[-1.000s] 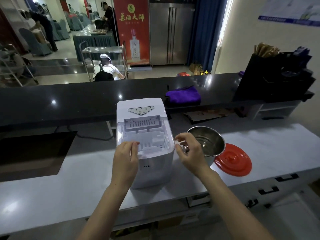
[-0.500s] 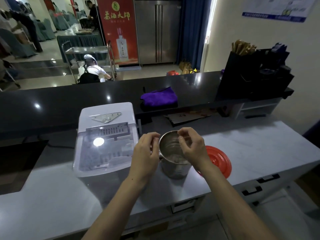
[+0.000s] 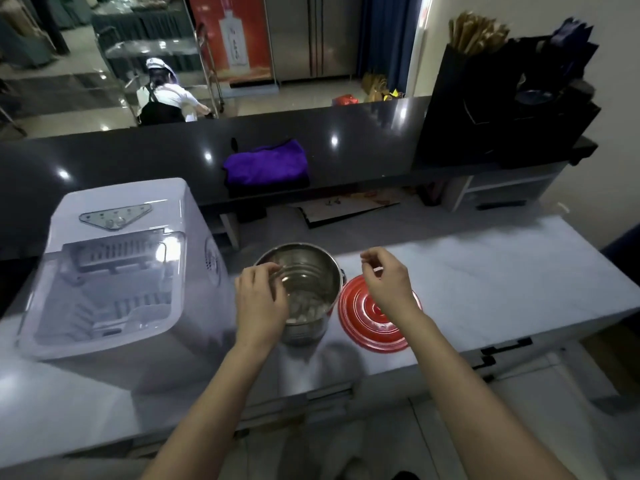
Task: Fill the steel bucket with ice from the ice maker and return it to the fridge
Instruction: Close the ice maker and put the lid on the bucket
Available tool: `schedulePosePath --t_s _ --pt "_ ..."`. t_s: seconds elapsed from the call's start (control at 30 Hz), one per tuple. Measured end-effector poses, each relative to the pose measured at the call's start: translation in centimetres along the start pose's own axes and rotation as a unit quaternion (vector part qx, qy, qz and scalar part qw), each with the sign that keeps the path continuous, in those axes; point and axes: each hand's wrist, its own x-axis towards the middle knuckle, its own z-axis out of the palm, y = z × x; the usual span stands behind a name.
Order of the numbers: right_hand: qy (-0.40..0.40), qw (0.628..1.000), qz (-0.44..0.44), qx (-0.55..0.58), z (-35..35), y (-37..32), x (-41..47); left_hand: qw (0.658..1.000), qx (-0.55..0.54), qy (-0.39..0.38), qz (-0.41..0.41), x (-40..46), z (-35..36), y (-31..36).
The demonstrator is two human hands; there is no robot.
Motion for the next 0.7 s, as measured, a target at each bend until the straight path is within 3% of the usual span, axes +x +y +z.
schedulePosePath --t_s 0.2,0.37,0.6,0.7 --pt "-0.035 0.996 0.064 -0.055 0.8 6.5 0.0 0.997 0.041 0.019 -0.07 0.0 1.3 -0.9" --pt "-0.078 0.98 0.105 -0.151 2.5 11.3 -0.5 0.993 0.012 0.019 -0.116 0.3 1.6 -1.3" --pt "-0.128 0.958 0.161 -0.201 3.3 13.1 -1.7 0.989 -0.021 0.023 -0.143 0.5 1.2 -1.5" --pt "-0.11 0.961 0.163 -0.194 3.7 13.0 -2.0 0.988 -0.031 0.003 -0.151 0.7 1.2 -2.1"
